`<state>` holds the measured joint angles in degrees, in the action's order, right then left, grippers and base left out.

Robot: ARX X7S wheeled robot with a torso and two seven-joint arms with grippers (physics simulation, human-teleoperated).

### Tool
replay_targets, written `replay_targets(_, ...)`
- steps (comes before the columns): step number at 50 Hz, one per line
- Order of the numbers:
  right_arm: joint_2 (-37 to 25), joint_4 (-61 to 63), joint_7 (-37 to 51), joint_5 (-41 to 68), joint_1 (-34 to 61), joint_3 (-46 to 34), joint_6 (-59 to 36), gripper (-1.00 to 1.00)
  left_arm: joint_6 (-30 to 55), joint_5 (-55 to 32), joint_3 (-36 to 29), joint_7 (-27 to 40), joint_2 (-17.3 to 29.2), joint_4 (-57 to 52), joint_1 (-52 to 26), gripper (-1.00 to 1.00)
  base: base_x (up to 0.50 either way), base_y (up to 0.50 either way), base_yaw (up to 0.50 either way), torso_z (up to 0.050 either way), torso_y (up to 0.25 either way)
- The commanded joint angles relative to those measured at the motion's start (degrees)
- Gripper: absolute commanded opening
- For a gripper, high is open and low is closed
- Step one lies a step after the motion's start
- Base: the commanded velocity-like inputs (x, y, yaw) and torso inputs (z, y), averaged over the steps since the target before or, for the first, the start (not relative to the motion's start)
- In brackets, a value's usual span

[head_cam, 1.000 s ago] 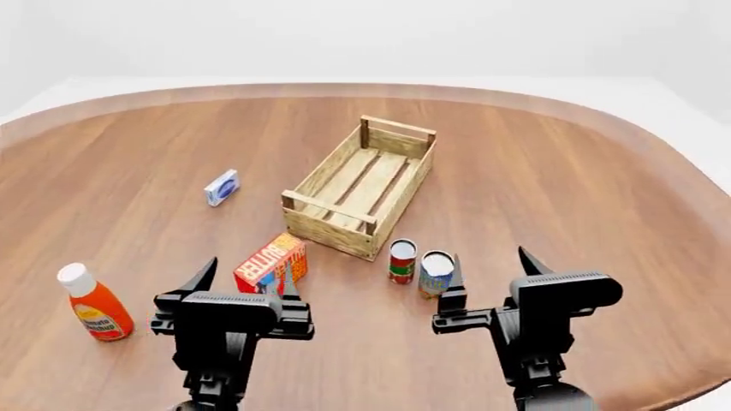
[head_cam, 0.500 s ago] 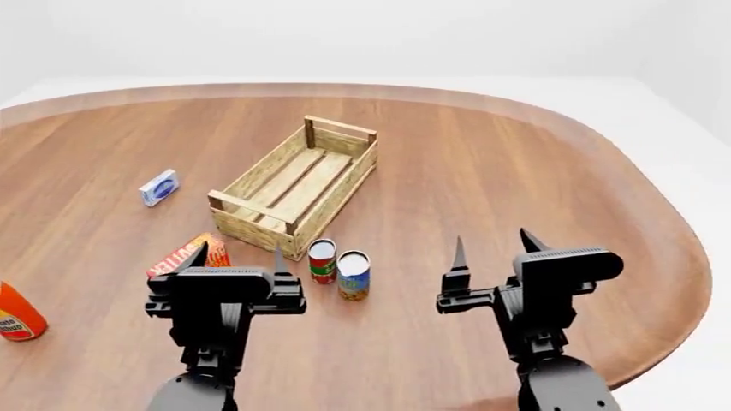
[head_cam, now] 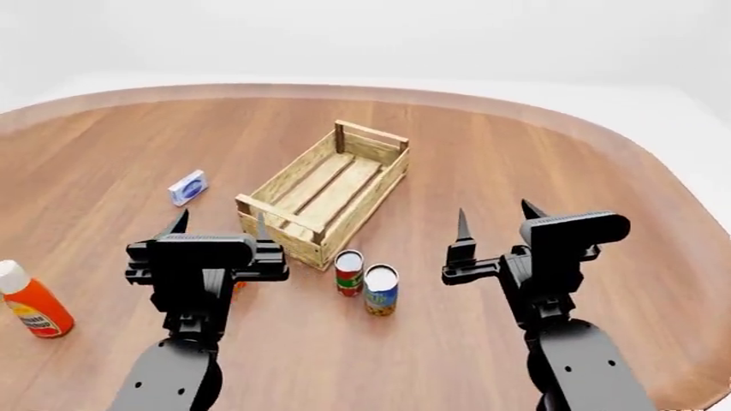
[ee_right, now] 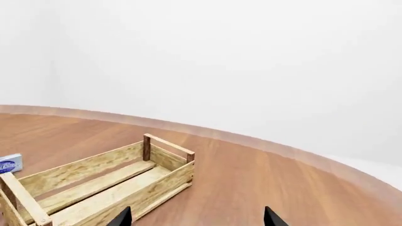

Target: Pick up the ketchup, and put it in the wooden tray.

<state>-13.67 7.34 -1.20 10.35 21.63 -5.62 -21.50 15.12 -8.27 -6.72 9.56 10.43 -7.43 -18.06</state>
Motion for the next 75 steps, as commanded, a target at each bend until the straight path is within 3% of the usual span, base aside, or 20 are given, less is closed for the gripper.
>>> replay_targets(1,-1.13,-0.27,-1.30,0.37,1.87,-0.91,-0.59,1.00,-0.51,-0.35,0.99,-0.15,1.74,1.58,-2.07,1.00,0.23,0.02,0.50,0.000,0.000)
replay_targets(33,-1.73,-2.30,-2.05,0.13,3.27,-3.37,-0.17,1.00,0.57,-0.84,1.28,0.25,4.00,2.68,-2.99,1.00,0.22,0.04,0.50,0.000,0.000)
replay_targets(50,-2.19,-1.14,-0.35,-0.36,3.96,-3.83,-3.48,1.00,2.14,-1.12,-0.26,-0.79,4.74,2.24,-4.61,1.00,0.01,0.03,0.00,0.000,0.000)
replay_targets(67,-2.36,-1.02,-0.32,0.26,4.24,-4.17,-3.53,1.00,1.51,-1.11,-0.75,-0.72,5.03,2.82,-5.55,1.00,0.47,0.14,0.00,0.000,0.001)
replay_targets(75,-2.43,0.76,-0.03,0.49,3.44,-4.31,-3.12,1.00,2.35,-2.29,1.88,0.31,6.82,-0.98,-2.10,1.00,0.00,0.00,0.00,0.000,0.000)
